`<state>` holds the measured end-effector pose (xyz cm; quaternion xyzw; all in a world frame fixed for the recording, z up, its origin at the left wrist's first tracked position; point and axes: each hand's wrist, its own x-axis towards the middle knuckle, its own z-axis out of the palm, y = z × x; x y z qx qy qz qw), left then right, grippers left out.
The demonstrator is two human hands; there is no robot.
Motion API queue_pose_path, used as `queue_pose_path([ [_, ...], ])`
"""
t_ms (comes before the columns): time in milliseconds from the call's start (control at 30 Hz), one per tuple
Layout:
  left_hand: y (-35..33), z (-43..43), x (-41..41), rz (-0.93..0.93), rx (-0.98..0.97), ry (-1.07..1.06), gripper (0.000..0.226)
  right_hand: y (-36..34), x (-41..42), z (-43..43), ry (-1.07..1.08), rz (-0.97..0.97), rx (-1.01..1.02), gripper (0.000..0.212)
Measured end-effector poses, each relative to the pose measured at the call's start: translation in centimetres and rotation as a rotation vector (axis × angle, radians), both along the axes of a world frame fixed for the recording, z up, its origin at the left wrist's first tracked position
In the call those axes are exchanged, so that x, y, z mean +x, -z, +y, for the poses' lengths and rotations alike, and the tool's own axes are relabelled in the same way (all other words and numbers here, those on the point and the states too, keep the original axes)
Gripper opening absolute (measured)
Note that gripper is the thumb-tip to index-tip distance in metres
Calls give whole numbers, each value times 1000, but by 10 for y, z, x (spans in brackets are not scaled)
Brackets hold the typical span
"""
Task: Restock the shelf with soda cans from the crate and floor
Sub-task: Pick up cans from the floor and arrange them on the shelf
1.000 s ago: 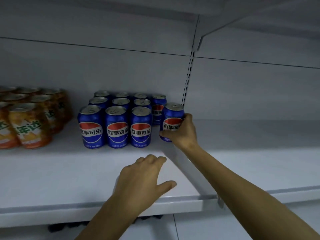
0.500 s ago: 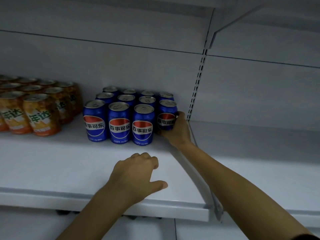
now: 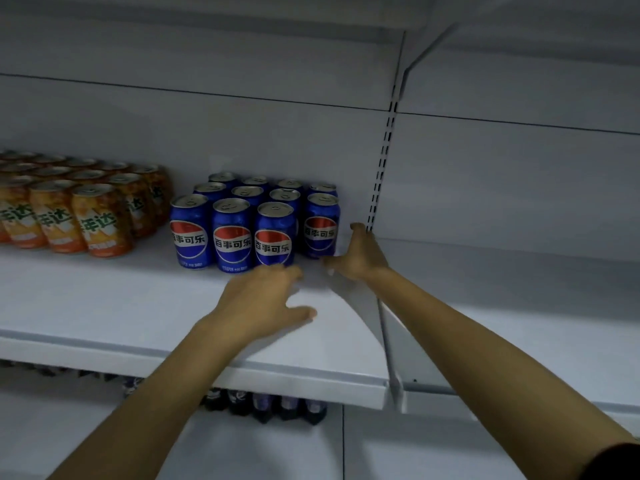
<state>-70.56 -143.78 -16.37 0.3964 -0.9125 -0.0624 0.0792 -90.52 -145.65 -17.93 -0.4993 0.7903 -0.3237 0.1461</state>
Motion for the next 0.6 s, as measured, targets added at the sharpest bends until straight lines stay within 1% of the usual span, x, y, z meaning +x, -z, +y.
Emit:
queue_pose_path([
  [67, -6, 4, -15, 42, -37, -31, 68, -13, -16, 30, -43, 67, 104, 99],
  [133, -8, 19, -32, 61, -52, -44, 68, -23, -32, 65, -81, 123, 155, 97],
  [267, -1, 71, -57, 141, -18, -65, 62, -23, -57, 142, -147, 166, 123, 86],
  [333, 4, 97, -61, 186, 15, -108, 59, -15, -63, 174, -177, 175, 153, 84],
  [467, 15, 144, -52, 230, 16, -212, 56, -3, -62, 219, -223, 196, 156, 83],
  [533, 21, 168, -43, 243, 8, -233, 53, -1, -54, 239, -240, 182, 141, 82],
  [600, 29, 190, -33, 253, -11, -242, 48, 2, -43, 257, -244, 216, 121, 80],
])
